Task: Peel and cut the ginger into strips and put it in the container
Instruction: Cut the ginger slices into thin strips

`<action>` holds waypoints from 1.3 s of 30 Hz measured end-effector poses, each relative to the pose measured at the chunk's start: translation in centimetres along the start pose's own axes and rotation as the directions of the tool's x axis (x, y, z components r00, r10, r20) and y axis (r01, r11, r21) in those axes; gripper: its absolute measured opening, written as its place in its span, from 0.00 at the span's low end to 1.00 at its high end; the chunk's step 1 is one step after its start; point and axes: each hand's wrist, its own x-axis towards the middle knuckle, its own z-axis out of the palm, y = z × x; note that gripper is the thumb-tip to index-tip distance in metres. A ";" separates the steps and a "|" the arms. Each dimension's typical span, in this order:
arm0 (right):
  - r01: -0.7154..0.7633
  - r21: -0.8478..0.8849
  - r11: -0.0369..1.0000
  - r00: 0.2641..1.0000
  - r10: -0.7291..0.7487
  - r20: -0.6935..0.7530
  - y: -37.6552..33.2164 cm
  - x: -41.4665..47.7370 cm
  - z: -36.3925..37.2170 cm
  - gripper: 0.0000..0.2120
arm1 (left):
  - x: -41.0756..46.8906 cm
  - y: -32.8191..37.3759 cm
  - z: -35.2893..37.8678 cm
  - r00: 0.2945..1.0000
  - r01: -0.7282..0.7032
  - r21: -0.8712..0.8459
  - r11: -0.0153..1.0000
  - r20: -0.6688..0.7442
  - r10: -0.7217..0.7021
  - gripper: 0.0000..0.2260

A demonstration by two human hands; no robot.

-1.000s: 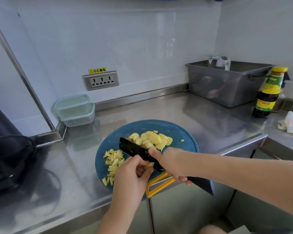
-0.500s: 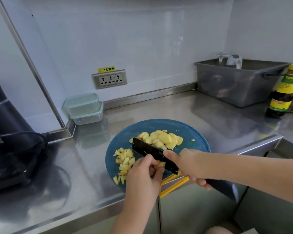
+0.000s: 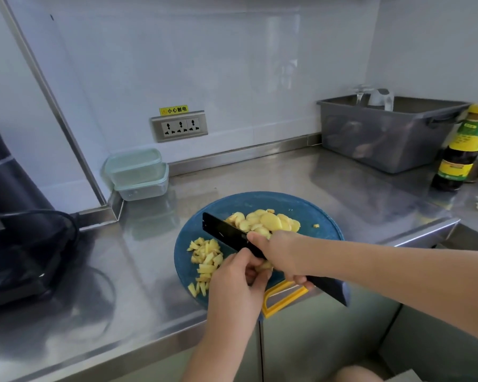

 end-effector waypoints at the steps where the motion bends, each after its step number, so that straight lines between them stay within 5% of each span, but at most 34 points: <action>1: -0.001 -0.002 1.000 1.000 0.001 0.010 0.1 0.1 0.0 0.19 | -0.1 0.0 0.0 1.000 0.000 -0.006 1.000 -0.006 0.000 0.08; 6: -0.050 0.209 0.977 0.990 0.021 0.139 3.2 -0.1 -0.5 0.31 | -0.2 -0.2 0.1 1.000 -0.014 0.000 1.000 -0.013 0.014 0.07; 14: 0.019 0.400 0.916 0.986 -0.085 0.146 5.3 -1.1 -2.4 0.31 | -0.3 -0.3 0.1 0.998 -0.063 0.053 0.997 -0.027 0.065 0.08; 39: -0.066 0.382 0.922 0.968 -0.034 0.250 6.1 -1.3 -2.9 0.33 | -0.3 0.2 -0.3 0.997 -0.058 0.092 0.994 0.053 0.053 0.07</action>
